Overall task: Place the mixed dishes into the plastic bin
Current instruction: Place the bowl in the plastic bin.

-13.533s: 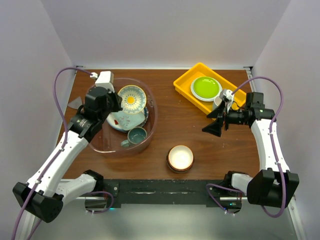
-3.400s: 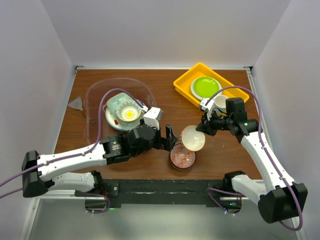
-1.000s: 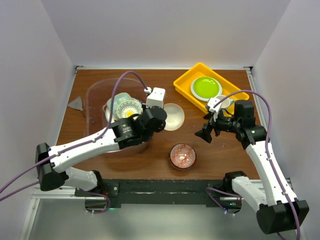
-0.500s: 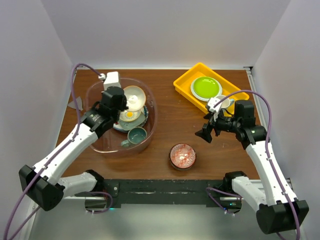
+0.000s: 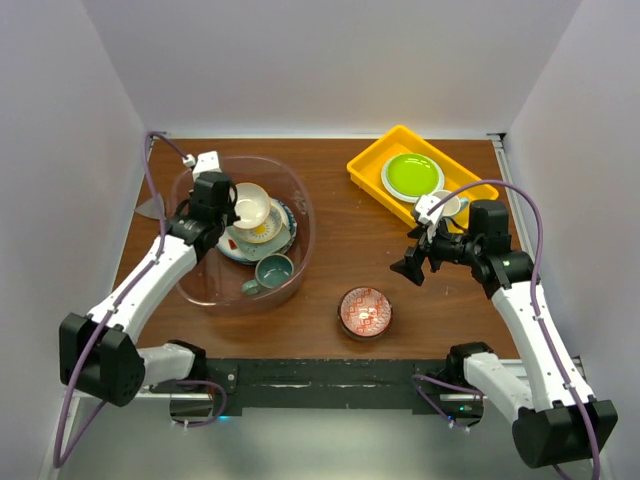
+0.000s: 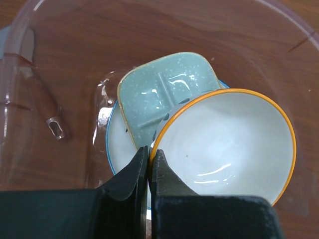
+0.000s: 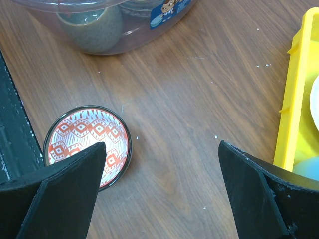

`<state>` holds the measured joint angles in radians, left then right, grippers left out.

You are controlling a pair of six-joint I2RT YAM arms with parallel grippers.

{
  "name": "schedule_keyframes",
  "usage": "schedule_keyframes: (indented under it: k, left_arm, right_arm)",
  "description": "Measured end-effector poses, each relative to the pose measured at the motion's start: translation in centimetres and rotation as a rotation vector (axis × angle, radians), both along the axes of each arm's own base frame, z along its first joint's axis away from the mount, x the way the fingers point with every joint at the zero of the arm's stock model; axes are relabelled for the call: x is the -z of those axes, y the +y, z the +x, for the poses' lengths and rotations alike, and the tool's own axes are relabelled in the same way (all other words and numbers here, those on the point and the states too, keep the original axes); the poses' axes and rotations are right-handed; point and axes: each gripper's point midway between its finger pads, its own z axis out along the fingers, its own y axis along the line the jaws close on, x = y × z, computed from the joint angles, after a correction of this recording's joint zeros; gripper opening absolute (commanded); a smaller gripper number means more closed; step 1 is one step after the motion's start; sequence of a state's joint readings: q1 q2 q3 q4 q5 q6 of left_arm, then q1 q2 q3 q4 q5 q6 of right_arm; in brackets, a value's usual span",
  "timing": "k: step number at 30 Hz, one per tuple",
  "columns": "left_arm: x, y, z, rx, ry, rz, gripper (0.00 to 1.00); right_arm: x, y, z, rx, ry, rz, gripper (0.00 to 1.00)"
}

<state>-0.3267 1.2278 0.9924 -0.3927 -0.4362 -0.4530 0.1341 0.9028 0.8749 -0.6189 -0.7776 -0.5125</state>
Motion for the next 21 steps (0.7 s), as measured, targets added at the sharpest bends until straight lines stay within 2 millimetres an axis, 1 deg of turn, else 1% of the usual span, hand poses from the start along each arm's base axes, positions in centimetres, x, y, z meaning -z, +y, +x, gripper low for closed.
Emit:
schedule_keyframes:
  k: [2,5,8,12,13,15,19,21]
  left_arm:
    - [1.0,-0.1,0.2,0.008,0.024,-0.006,0.00]
    - [2.0,-0.2,0.5,0.020,0.039,-0.020,0.00]
    - [2.6,-0.4,0.8,0.029,0.053,-0.033,0.00]
    - [3.0,-0.7,1.2,0.043,0.058,-0.047,0.00]
    - [3.1,-0.8,1.3,0.049,0.060,-0.052,0.03]
    - [3.4,-1.1,1.4,0.058,0.066,-0.058,0.06]
    - [3.7,-1.3,1.3,0.069,0.076,-0.062,0.14]
    - [3.7,-1.4,1.4,0.071,0.076,-0.064,0.15]
  right_arm:
    - [0.0,0.0,0.0,0.001,0.000,0.000,0.98]
    - [0.0,-0.1,0.0,0.003,0.000,0.000,0.98]
    - [0.0,-0.1,0.1,0.002,-0.001,0.000,0.98]
    - [0.0,-0.1,0.1,0.002,-0.001,0.000,0.98]
    - [0.0,-0.1,0.1,0.002,-0.001,0.000,0.98]
    - [0.0,-0.1,0.1,0.002,-0.001,-0.001,0.98]
    - [0.0,-0.1,0.1,0.001,-0.002,-0.001,0.98]
    - [0.0,-0.1,0.0,0.001,-0.002,-0.002,0.98]
